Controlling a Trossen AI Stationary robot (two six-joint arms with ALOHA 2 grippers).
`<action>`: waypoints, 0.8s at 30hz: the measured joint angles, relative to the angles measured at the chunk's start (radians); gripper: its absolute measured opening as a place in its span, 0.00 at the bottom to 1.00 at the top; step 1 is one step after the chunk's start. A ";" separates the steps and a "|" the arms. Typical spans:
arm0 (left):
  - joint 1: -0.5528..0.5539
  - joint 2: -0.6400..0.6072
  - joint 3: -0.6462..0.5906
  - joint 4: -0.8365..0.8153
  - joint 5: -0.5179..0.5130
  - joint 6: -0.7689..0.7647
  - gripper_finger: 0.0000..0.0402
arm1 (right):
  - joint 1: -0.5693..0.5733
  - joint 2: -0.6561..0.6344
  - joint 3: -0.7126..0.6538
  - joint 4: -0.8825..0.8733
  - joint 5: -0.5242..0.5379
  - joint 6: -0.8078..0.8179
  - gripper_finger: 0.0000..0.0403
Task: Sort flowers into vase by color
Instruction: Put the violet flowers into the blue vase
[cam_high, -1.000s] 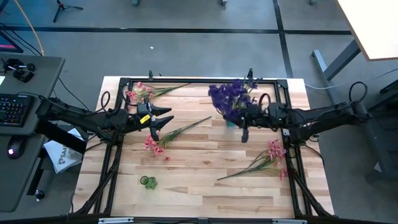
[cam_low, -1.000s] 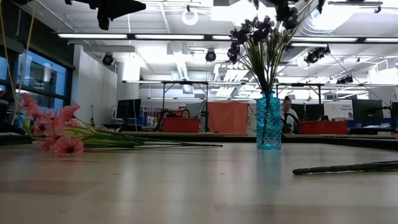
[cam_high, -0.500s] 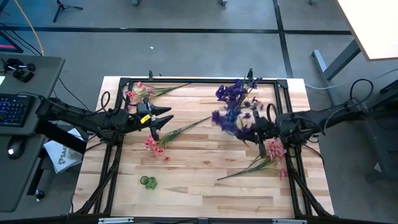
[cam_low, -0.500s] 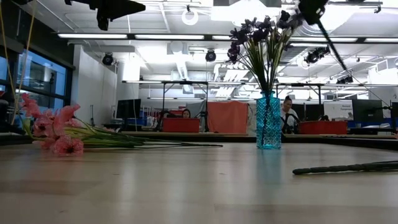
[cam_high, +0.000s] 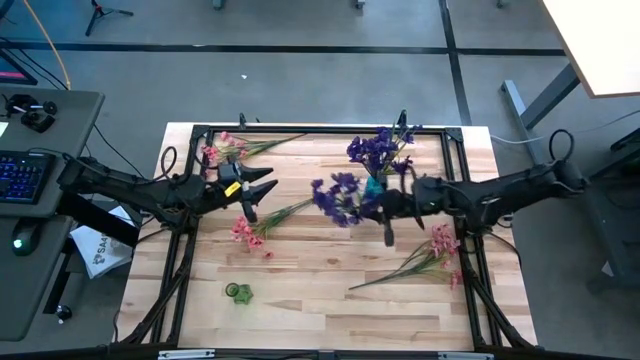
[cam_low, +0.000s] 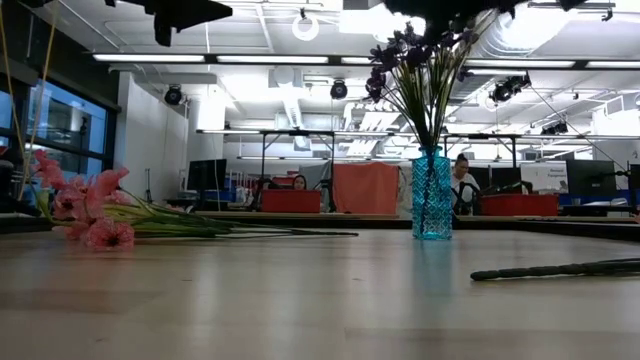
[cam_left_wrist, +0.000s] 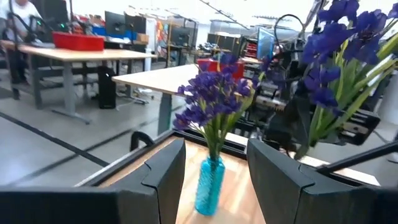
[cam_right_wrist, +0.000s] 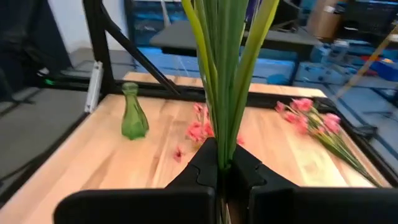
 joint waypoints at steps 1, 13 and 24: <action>0.000 0.000 0.000 0.006 -0.004 0.009 0.40 | -0.018 0.013 0.000 0.022 -0.044 -0.002 0.00; 0.000 0.000 0.000 0.016 -0.040 0.034 0.40 | -0.009 -0.158 -0.067 -0.144 -0.098 0.066 0.00; 0.000 0.000 0.000 0.017 -0.079 0.034 0.40 | 0.140 -0.372 -0.425 0.417 0.180 0.037 0.00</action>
